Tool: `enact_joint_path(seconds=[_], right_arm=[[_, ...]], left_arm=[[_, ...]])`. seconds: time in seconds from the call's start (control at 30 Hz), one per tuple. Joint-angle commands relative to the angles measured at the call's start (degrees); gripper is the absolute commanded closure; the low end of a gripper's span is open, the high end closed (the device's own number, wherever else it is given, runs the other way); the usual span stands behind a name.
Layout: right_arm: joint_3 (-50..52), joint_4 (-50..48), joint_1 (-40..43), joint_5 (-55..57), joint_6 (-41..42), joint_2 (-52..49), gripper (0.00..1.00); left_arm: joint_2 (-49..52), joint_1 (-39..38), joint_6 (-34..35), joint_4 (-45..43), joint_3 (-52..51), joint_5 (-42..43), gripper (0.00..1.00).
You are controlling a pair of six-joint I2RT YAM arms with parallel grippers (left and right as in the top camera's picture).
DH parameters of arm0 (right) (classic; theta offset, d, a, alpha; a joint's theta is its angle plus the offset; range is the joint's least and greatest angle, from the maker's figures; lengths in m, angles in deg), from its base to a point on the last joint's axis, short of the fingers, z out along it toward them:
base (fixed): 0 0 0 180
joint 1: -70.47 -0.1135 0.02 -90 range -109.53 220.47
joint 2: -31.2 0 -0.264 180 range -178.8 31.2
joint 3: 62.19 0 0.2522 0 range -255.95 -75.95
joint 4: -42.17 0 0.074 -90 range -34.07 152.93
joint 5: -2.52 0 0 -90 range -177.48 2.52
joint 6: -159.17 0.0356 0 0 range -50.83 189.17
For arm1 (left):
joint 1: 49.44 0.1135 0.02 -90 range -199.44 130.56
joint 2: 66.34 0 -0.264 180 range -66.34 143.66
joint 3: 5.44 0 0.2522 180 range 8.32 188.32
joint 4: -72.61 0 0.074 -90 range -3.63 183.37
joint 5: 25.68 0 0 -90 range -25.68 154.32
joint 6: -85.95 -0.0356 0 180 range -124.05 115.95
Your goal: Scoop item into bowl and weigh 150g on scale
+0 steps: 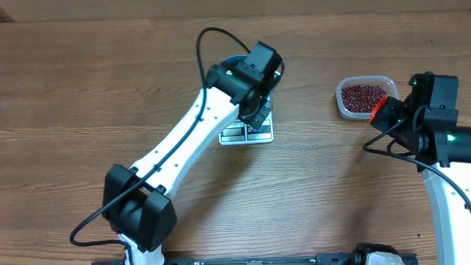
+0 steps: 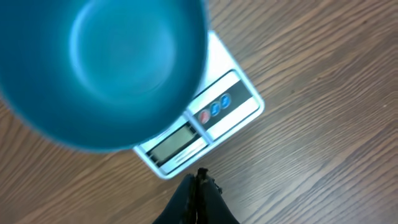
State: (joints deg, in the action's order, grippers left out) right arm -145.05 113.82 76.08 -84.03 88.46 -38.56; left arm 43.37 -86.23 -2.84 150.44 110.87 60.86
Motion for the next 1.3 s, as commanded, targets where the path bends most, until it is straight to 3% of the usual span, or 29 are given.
enact_joint_path(seconds=[0.0, 0.27, 0.53, 0.87, 1.27], right_arm=[[-2.1, -0.2, 0.1, 1.0, 0.4, 0.9, 0.96], [-2.1, 0.8, 0.1, 1.0, 0.3, 0.9, 0.96], [-2.1, 0.6, 0.1, 1.0, 0.4, 0.9, 0.96], [-2.1, 0.0, 0.1, 0.9, 0.4, 0.9, 0.96], [-2.1, -0.7, 0.1, -0.9, 0.1, 0.9, 0.96]], left_arm=[[0.1, -1.8, 0.0, -0.2, 0.7, 0.4, 0.95], [-0.7, -2.3, 0.3, -0.9, -1.0, -0.6, 0.95], [-8.2, -2.3, 1.3, -15.7, -16.1, -0.5, 0.95], [-8.1, -3.0, 0.6, -24.0, -25.1, -0.4, 0.95], [-1.9, -3.0, 0.5, -30.3, -26.6, -7.1, 0.96]])
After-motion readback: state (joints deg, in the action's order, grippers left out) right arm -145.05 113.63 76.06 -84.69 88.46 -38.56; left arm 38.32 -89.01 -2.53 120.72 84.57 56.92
